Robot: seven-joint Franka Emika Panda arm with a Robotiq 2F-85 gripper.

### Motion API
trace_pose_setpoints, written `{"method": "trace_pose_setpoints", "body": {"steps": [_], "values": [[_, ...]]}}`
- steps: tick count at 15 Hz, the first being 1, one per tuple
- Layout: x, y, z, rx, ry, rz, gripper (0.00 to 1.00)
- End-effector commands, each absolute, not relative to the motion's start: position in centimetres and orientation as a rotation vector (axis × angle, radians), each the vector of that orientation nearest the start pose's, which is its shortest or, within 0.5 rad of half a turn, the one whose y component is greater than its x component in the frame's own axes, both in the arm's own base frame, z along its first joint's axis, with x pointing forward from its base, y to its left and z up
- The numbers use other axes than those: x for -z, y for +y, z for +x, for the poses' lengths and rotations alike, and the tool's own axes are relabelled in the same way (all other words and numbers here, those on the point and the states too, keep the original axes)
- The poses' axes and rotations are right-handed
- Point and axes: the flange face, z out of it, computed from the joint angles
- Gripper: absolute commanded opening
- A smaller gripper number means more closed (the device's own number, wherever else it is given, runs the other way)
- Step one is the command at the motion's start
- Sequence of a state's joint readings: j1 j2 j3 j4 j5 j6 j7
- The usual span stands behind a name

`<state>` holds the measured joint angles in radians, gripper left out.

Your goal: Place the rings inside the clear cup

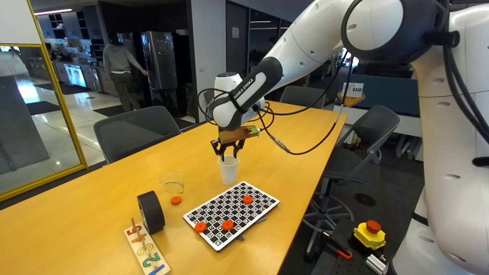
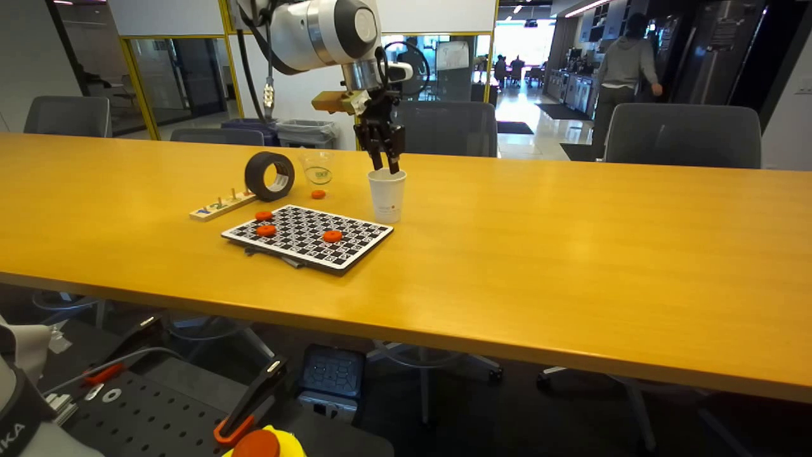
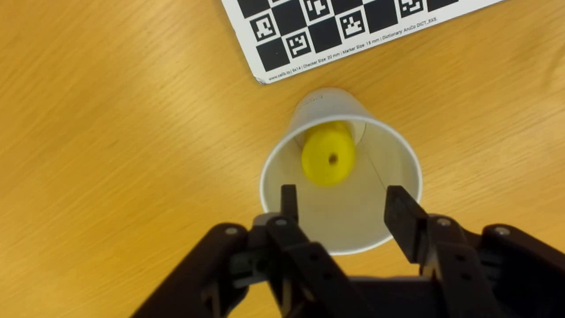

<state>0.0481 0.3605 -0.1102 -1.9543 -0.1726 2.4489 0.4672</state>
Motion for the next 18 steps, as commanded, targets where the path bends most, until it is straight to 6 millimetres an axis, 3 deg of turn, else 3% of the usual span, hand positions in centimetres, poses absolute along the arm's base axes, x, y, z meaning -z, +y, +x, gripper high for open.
{"method": "trace_pose_setpoints", "body": {"steps": [1, 3, 6, 11, 15, 18], "values": [[-31.5, -3.2, 62.5, 0.239, 0.662, -3.189, 0.89], [-31.8, -2.6, 61.3, 0.229, 0.657, -3.193, 0.99], [-32.9, -1.1, 59.0, 0.265, 0.653, -3.199, 1.00], [-33.9, 2.9, 52.5, 0.209, 0.675, -3.217, 1.00], [-32.3, 5.7, 48.1, 0.107, 0.696, -3.199, 1.00], [-30.1, 6.1, 47.0, 0.036, 0.688, -3.161, 1.00]]}}
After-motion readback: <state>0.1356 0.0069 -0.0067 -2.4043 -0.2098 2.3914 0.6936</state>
